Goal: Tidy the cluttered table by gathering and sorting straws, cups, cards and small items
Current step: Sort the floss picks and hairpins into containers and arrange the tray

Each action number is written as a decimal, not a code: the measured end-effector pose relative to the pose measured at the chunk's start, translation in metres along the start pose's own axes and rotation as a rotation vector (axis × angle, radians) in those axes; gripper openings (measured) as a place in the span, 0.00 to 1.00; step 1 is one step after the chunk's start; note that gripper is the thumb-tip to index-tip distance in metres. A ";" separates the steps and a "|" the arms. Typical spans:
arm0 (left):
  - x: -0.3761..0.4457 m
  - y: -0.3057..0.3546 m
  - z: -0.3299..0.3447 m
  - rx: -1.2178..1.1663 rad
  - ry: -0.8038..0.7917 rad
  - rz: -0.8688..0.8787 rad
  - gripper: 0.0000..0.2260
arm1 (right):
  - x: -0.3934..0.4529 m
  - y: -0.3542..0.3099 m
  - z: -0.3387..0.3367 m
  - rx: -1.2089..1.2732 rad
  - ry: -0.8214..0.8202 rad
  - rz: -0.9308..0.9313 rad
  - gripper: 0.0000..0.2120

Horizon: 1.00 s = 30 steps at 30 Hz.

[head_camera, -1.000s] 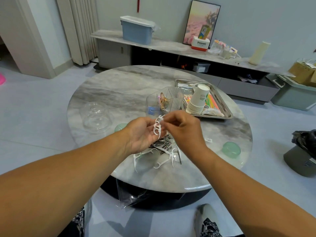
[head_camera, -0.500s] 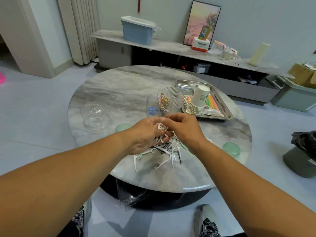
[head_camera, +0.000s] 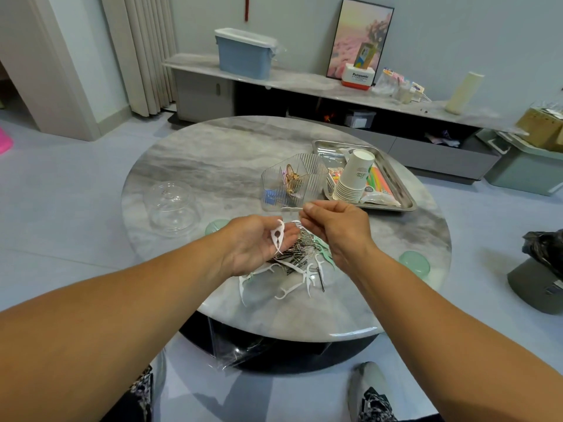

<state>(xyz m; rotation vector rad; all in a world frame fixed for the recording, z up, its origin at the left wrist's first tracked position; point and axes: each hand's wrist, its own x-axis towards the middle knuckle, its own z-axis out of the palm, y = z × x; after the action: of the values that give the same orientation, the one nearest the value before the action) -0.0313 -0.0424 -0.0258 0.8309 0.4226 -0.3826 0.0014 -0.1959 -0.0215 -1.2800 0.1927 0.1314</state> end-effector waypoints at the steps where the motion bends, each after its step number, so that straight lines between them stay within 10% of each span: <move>1: 0.000 0.002 0.001 -0.023 0.004 -0.002 0.16 | -0.004 0.005 0.003 -0.015 0.017 -0.034 0.06; 5: 0.001 0.005 0.002 -0.144 -0.046 -0.022 0.27 | -0.015 0.017 0.006 -0.466 -0.012 -0.399 0.06; 10: 0.004 0.010 0.006 -0.089 0.048 0.079 0.15 | -0.027 0.024 0.017 -0.748 -0.135 -0.564 0.04; 13: 0.004 0.019 0.003 -0.071 0.131 0.119 0.09 | -0.016 0.018 0.012 -0.642 -0.037 -0.470 0.04; 17: -0.001 0.036 -0.003 -0.034 0.216 0.134 0.09 | -0.007 0.029 -0.005 -1.102 -0.269 -0.146 0.02; 26: -0.014 0.029 -0.008 0.033 0.221 0.081 0.12 | -0.014 0.082 0.050 -1.512 -0.244 -0.049 0.34; 30: -0.018 0.018 -0.018 0.046 0.241 0.045 0.15 | -0.009 0.088 0.053 -1.458 -0.269 -0.076 0.15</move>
<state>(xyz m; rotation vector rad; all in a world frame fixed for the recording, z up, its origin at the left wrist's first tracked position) -0.0415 -0.0146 -0.0163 0.9341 0.6198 -0.2516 -0.0221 -0.1197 -0.0876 -2.6861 -0.2580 0.4186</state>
